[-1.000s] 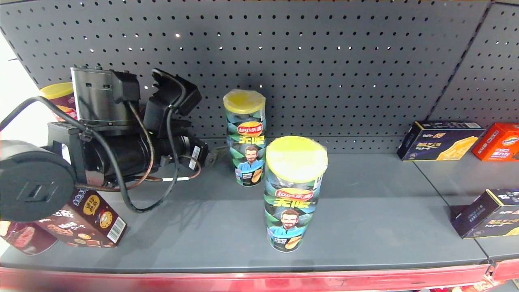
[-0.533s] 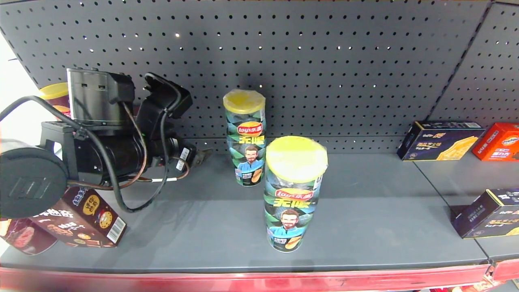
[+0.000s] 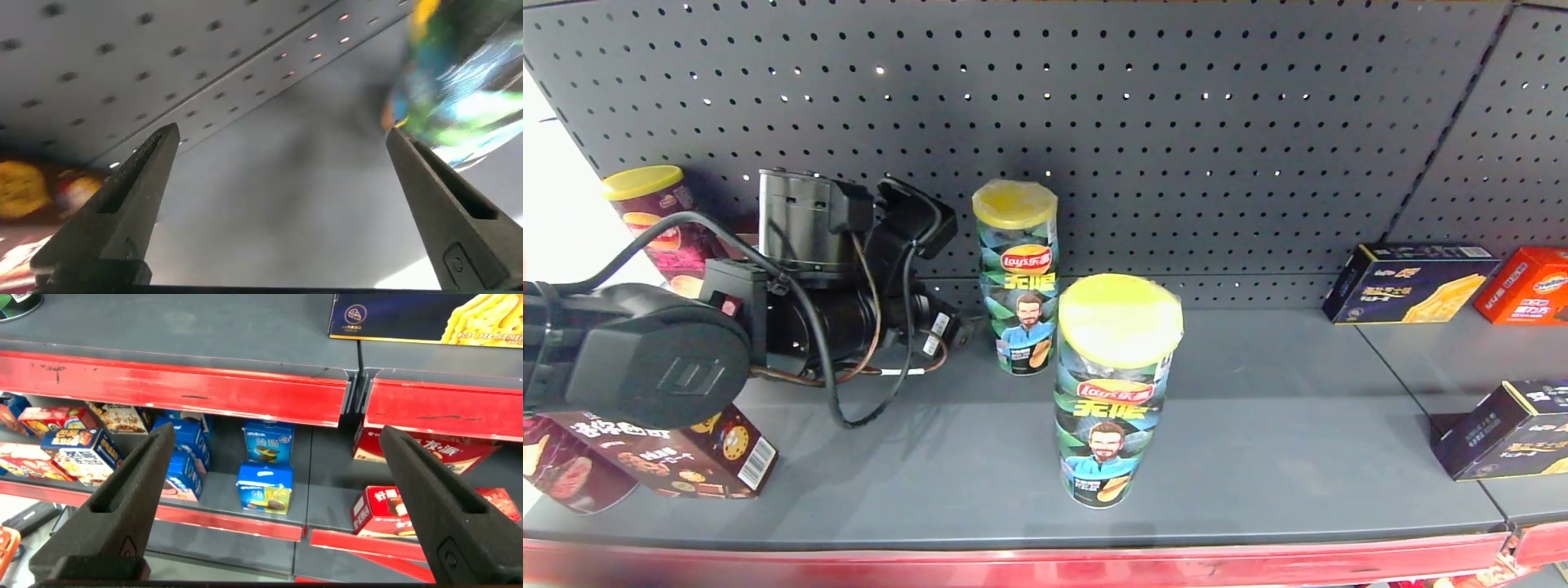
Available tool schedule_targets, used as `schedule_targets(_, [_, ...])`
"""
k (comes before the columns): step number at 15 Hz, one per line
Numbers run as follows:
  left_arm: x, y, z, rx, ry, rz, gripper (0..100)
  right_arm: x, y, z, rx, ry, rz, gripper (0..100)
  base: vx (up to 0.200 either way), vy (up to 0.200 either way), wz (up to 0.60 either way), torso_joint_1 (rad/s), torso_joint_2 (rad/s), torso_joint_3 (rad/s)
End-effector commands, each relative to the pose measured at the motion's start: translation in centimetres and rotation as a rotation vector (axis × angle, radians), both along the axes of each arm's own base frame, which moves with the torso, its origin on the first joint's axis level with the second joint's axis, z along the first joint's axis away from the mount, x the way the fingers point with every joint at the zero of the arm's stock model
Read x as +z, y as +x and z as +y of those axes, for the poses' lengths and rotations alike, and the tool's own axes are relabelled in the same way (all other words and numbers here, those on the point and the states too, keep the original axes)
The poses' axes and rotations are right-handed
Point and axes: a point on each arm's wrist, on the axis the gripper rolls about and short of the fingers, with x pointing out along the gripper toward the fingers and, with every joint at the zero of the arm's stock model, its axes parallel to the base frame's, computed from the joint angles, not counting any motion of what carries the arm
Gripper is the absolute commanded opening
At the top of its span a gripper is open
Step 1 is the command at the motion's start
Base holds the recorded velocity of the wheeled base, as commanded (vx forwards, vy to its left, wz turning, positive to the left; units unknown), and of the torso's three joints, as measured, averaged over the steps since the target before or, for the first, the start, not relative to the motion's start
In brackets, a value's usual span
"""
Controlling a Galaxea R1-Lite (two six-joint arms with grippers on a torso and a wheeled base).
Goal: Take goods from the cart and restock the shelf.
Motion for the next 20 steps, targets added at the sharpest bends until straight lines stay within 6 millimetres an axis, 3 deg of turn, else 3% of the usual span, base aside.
schedule_targets(1, [-0.8,0.5,-1.0,-0.021,0.005,0.019,100,0.0,0.0,0.0,0.000,0.000,0.002,100,0.000,0.000,0.00,0.000,0.00,0.000])
schedule_targets(7, [-0.9,0.8,-2.7,-0.050,0.006,0.014,100,0.0,0.0,0.0,0.000,0.000,0.002,100,0.000,0.000,0.00,0.000,0.00,0.000])
schedule_targets(14, [-0.9,1.1,-3.3,-0.059,0.004,0.010,100,0.0,0.0,0.0,0.000,0.000,0.002,100,0.000,0.000,0.00,0.000,0.00,0.000])
schedule_targets(20, [0.5,-1.2,-2.1,-0.053,0.004,-0.010,100,0.0,0.0,0.0,0.000,0.000,0.002,100,0.000,0.000,0.00,0.000,0.00,0.000])
